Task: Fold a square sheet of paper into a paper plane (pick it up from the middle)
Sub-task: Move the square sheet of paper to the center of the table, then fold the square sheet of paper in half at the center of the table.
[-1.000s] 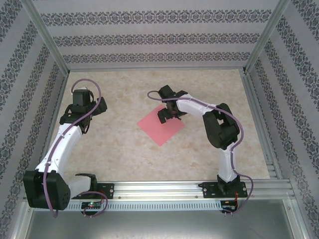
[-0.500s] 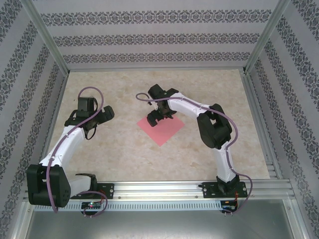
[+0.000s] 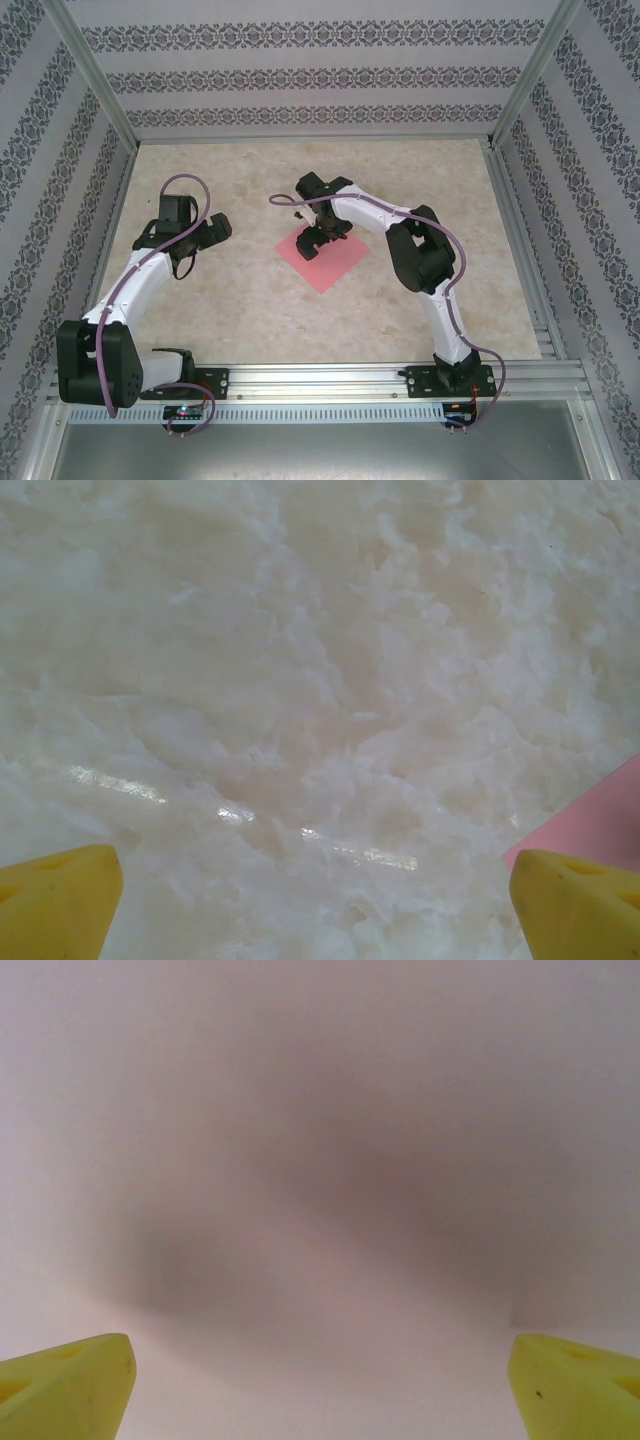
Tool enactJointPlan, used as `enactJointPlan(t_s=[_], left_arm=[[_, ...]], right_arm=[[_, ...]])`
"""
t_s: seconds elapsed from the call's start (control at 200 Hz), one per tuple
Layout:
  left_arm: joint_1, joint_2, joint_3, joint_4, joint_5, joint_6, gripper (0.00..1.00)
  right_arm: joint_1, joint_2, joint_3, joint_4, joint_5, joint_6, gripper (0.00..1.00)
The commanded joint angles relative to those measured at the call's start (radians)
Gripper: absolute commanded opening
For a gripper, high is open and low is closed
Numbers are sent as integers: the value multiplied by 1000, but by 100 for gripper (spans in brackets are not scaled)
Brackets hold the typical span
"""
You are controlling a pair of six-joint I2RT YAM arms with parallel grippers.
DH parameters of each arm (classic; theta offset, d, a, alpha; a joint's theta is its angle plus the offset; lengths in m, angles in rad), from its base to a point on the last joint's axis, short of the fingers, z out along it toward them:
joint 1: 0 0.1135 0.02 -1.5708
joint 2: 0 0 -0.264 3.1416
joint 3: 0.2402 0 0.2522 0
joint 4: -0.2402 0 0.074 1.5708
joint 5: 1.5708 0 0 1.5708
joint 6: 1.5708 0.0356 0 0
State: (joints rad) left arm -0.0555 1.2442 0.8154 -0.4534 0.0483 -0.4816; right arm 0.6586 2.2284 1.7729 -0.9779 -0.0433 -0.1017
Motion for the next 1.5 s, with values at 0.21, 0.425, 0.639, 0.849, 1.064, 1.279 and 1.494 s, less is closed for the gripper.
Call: enactJointPlan(t_s=[0.21, 0.425, 0.639, 0.849, 1.064, 1.279, 1.494], left_arm=[[-7, 13, 20, 30, 16, -19, 100], [-7, 15, 24, 19, 14, -20, 100], [-7, 11, 22, 15, 13, -20, 100], [-7, 10, 21, 12, 9, -18, 100], [-7, 13, 20, 10, 3, -18, 100], [-7, 16, 12, 18, 13, -21, 100], [-7, 17, -19, 53, 61, -31, 100]], right_arm=[[-3, 69, -3, -7, 67, -44, 95], [-3, 108, -18, -5, 84, -35, 91], [-6, 99, -38, 13, 76, -27, 89], [-13, 90, -35, 21, 45, -20, 84], [-13, 77, -40, 21, 48, -6, 78], [14, 8, -85, 41, -8, 28, 65], [52, -111, -183, 169, -80, 241, 38]])
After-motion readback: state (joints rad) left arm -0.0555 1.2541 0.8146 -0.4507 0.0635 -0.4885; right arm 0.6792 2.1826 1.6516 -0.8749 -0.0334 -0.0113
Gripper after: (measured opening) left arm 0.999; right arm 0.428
